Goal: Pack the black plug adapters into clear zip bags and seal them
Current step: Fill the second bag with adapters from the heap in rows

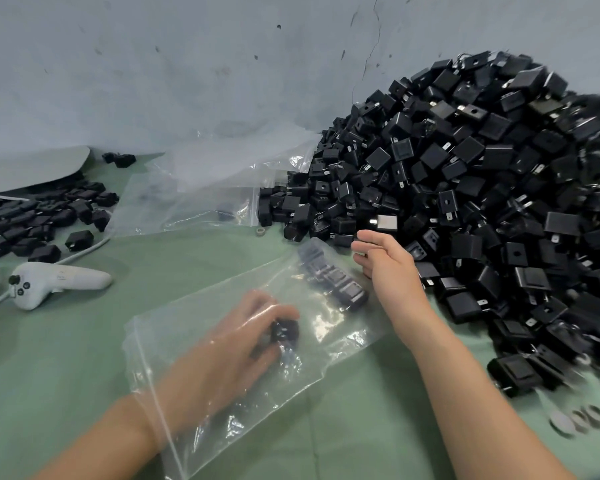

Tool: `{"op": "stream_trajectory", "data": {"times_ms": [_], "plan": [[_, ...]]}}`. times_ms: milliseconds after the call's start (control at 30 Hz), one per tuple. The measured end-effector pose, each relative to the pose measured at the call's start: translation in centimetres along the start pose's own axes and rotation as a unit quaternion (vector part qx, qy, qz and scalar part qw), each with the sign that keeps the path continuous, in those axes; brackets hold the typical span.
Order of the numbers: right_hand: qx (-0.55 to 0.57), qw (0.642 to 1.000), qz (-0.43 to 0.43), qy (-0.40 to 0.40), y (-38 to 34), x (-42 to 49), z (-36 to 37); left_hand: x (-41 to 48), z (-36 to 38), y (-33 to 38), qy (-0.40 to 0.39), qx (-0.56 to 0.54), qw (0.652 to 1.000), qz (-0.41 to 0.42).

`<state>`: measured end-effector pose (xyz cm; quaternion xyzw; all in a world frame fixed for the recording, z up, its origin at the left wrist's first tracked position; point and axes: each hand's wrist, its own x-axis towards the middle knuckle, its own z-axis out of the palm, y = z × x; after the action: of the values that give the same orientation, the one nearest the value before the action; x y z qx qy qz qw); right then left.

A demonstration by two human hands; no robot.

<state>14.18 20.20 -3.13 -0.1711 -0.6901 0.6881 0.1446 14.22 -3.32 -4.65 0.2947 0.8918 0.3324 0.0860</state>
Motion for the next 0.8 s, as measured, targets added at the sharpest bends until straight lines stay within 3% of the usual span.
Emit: {"op": "stream_trajectory", "data": {"times_ms": [100,200,300,467,800], "plan": [[-0.020,1.000,-0.003,0.000,0.2,0.0,0.1,-0.2,0.2,0.4,0.010,0.033,0.999,0.000],[-0.068,0.998,-0.016,0.001,0.5,-0.2,0.2,-1.2,-1.0,0.9,-0.043,0.070,0.991,0.105],[-0.110,0.993,-0.041,-0.022,0.7,-0.5,0.0,-2.0,-2.1,0.4,-0.033,0.042,0.988,0.148],[-0.211,0.971,-0.060,-0.090,1.1,-0.8,-0.4,-1.9,-2.3,0.4,-0.032,0.086,0.987,0.135],[-0.271,0.954,-0.079,-0.097,1.2,-0.4,-0.4,2.7,0.7,4.5,-0.073,0.027,0.990,0.119]]}}
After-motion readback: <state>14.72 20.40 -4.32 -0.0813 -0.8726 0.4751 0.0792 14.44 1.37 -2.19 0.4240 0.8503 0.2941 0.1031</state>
